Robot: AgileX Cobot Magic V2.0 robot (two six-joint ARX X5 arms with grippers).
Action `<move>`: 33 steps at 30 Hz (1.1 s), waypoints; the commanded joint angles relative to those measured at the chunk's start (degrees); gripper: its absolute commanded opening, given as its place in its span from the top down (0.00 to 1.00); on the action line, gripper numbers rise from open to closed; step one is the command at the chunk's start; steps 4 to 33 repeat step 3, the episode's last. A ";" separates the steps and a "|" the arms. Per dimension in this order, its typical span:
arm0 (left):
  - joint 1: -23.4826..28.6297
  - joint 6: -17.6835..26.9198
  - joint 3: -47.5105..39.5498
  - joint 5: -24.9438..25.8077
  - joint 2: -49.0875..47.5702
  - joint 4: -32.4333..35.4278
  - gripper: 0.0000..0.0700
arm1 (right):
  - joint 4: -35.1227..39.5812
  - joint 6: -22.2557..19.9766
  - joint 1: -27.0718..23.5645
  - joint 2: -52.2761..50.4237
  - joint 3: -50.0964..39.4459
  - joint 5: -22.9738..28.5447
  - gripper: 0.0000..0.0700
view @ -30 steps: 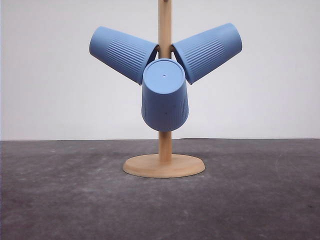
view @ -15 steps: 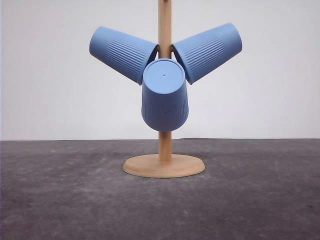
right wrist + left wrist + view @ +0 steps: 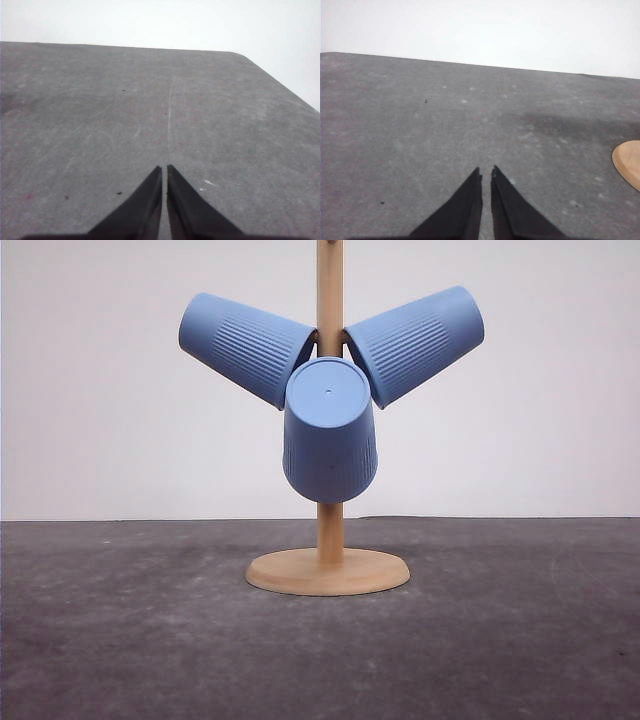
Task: Place three cups
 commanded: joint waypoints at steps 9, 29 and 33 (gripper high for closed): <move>-0.07 -0.02 -0.83 -0.07 -0.04 0.69 0.98 | 0.63 0.66 0.13 -0.05 -0.28 0.02 0.98; -0.07 -0.02 -0.83 -0.07 -0.04 0.69 0.98 | 0.63 0.66 0.13 -0.05 -0.28 0.02 0.98; -0.07 -0.02 -0.83 -0.07 -0.04 0.69 0.98 | 0.63 0.66 0.13 -0.05 -0.28 0.02 0.98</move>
